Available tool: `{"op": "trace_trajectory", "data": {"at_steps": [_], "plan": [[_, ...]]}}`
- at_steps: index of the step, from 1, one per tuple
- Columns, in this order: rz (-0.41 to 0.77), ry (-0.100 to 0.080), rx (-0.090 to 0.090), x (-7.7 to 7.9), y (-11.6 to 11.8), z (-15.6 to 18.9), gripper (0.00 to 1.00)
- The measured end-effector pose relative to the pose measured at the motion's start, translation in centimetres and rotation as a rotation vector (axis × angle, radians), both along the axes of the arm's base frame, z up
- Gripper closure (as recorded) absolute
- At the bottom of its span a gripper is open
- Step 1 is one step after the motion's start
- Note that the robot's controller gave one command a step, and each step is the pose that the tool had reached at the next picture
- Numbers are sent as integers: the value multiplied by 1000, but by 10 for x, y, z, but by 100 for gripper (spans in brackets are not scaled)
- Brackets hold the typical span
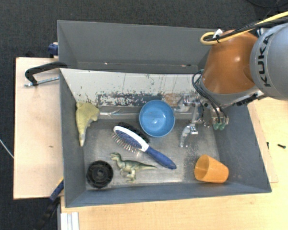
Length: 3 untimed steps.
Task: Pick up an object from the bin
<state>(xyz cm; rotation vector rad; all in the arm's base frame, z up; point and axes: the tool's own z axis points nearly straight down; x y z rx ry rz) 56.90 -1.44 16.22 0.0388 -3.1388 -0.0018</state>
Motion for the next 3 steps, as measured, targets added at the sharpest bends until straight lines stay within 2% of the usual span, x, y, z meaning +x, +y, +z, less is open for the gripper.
{"op": "trace_trajectory", "data": {"at_steps": [1, 2, 3], "plan": [[107, -8, -1, 24, 41, -90, 0], [110, 14, 0, 20, 41, -87, 100], [194, -16, 0, -3, 48, 61, 100]]}}
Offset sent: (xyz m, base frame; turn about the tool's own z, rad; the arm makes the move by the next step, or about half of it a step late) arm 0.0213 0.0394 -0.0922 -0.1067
